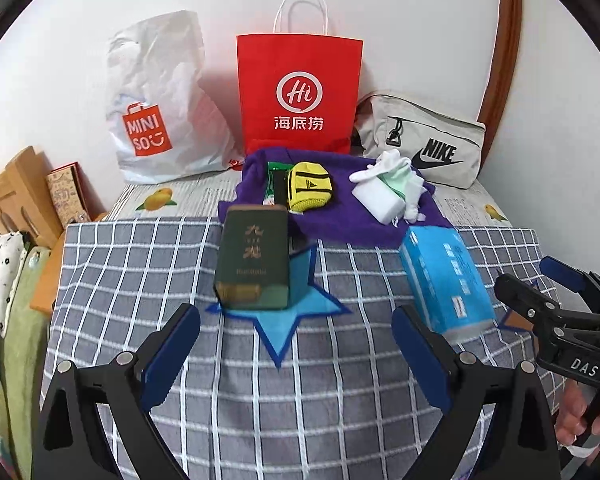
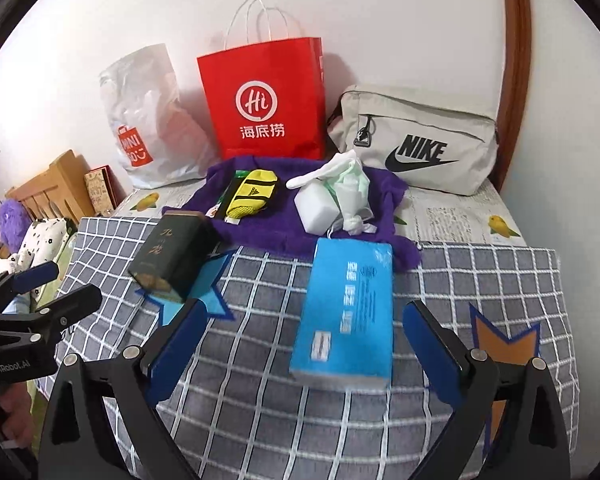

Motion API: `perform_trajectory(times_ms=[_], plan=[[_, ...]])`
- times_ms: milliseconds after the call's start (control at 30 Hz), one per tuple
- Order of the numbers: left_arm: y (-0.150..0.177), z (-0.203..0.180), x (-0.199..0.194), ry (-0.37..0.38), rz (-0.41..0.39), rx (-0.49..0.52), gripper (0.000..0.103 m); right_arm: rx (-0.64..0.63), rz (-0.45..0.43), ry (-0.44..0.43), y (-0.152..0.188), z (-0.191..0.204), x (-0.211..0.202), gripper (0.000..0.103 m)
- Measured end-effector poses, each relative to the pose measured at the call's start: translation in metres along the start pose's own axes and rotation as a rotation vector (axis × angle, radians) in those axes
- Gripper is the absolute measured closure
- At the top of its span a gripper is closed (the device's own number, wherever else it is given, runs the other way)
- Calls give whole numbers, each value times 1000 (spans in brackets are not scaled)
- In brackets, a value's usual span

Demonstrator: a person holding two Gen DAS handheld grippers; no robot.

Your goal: Organize soft objects

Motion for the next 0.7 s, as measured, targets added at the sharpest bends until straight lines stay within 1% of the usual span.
perform_trajectory(times_ms=[167,267,400,533,700], plan=[[21,-9,-23,-7,-24,6,6,6,-30,24,23,-4,-29,5],[30,-13,-38,-16,-46,19,6,23,-41,25,37,-8,-45,5],[42,-19,-53,-43,-70,25,6,33,-55,16,47,-11,-61,5],[53,-23,-62,-44,-81,30,6,13,-80,27,57,-9,-78,5],[63,-26,-69,-41,-84,35,6,1,-84,42,68,-8,-85,5]])
Point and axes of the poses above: each gripper's, at about its wrist camera, not at the fingertips, and x roughly the way its jaws point, z to its left, y to its underside, the point moved 4 cm from there along x, roughly the way its jaws point, and after that the axes turned 9 degrees about z, right-handed, at the moved point
